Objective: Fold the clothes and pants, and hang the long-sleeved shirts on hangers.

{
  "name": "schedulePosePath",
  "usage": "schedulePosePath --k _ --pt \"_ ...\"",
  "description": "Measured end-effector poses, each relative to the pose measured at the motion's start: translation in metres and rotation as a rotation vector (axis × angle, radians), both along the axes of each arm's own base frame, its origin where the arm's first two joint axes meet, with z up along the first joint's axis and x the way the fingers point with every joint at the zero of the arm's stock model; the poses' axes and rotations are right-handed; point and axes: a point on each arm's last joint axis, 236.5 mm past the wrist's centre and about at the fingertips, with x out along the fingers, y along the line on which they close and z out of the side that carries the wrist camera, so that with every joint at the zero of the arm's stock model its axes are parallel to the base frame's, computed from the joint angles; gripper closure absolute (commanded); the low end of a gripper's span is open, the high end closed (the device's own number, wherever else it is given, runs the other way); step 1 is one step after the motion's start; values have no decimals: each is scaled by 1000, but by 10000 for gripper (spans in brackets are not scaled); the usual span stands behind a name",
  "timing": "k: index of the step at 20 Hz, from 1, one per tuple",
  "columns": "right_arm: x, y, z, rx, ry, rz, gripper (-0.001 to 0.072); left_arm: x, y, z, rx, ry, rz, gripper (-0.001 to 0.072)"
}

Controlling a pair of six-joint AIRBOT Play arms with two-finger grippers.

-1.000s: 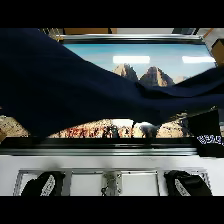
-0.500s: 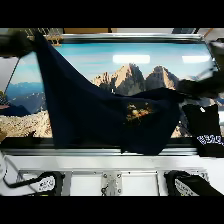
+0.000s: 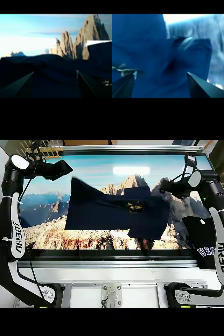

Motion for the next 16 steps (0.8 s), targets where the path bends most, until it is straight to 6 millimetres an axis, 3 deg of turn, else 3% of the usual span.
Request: schedulePosePath --k 2,4,7,10,13,16 --pt "5 -16 18 -8 -62 -23 16 -1 18 1 -15 20 43 147" --pt "-2 -31 43 -38 -113 -19 17 -14 42 2 1 56 78 147" --pt "-40 -42 64 -89 -103 22 17 -58 77 -18 53 165 151 146" --pt "-88 -36 59 -78 -60 54 17 -126 89 -72 58 338 223 146" --pt "-128 -19 45 -18 -37 76 17 -192 78 -134 -7 489 298 146" --pt "-150 -5 35 39 -33 89 17 -231 61 -178 -121 560 397 146"
